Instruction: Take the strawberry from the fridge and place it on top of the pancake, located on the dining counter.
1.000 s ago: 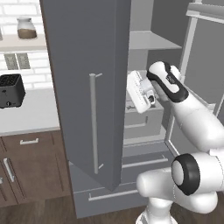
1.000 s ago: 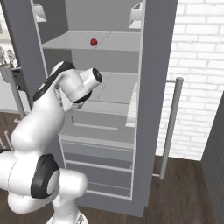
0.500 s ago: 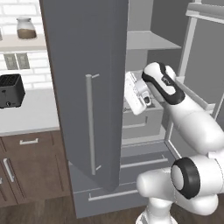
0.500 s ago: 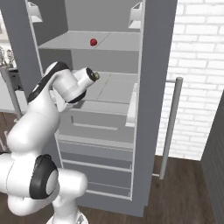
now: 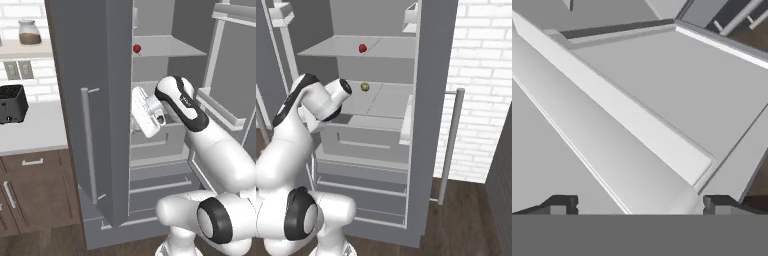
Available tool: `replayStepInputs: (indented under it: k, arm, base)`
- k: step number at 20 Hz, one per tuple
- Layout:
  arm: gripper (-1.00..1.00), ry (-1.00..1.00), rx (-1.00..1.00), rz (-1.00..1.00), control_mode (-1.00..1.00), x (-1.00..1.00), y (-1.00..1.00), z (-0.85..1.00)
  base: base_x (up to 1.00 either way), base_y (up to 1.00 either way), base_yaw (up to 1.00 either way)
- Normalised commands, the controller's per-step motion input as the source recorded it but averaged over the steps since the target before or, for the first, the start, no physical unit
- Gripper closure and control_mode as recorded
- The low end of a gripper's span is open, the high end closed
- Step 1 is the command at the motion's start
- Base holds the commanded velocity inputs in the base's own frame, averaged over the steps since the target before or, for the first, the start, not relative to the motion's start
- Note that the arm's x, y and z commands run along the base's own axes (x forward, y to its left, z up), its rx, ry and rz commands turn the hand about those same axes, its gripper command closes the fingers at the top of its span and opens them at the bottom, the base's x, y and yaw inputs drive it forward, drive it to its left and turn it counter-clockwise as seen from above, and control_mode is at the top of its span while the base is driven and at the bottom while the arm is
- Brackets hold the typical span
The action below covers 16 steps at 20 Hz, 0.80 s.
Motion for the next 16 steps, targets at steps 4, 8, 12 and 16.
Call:
replayStepInputs:
  k: [4,8,12,16]
  arm:
    - [-1.00,0.00,0.00,0.01,-1.00,-0.31,0.58,0.00]
    - [-1.00,0.00,0.00,0.00,-1.00,-0.07,0.54,0.00]
    - [-1.00,0.00,0.00,0.00,-1.00,0.00,0.47,0.00]
    - [-1.00,0.00,0.00,-0.01,-1.00,0.00,0.41,0.00]
  base:
    - [0.00,0.00,0.00]
    - [0.00,0.00,0.00]
    - [0.00,0.00,0.00]
    - [0.00,0.00,0.00]
